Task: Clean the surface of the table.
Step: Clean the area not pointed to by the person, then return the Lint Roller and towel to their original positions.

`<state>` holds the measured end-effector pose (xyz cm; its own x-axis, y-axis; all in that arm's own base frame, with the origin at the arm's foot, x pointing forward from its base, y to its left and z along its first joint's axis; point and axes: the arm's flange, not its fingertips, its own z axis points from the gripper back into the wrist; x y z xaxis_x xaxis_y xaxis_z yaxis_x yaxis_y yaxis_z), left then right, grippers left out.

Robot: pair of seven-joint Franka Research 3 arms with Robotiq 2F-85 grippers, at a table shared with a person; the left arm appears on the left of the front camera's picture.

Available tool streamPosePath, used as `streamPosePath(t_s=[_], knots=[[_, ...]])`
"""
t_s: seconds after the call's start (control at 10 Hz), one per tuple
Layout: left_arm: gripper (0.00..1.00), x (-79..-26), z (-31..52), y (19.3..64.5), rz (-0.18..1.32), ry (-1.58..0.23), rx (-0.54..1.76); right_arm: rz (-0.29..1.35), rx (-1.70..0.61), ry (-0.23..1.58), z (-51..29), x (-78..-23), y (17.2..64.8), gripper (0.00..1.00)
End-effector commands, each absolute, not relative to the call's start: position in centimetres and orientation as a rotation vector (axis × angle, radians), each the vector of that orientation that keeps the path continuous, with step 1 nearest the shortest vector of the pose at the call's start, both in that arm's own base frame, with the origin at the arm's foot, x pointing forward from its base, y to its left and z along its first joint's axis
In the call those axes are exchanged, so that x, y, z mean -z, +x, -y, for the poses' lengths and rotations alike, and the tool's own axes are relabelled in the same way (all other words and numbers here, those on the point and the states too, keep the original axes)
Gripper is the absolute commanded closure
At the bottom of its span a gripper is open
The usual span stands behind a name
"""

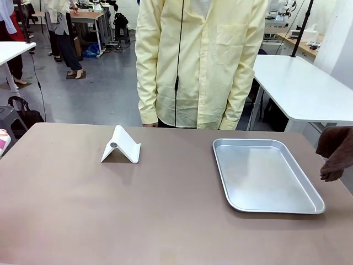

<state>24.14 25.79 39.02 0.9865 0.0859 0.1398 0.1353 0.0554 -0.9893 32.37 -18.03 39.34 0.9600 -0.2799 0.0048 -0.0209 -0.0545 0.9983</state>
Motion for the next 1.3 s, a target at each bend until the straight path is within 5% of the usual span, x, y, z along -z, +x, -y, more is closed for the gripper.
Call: streamPosePath(t_s=[0.0,1.2], knots=[[0.78,-39.4,-25.4,23.8,0.173,-1.518,0.039,0.243,0.192,1.624,18.2,-39.6,32.3,0.95],[0.78,-39.9,-24.6,25.5,0.159,-1.518,0.056,0.268,0.196,1.611,16.8,-40.3,32.5,0.95]])
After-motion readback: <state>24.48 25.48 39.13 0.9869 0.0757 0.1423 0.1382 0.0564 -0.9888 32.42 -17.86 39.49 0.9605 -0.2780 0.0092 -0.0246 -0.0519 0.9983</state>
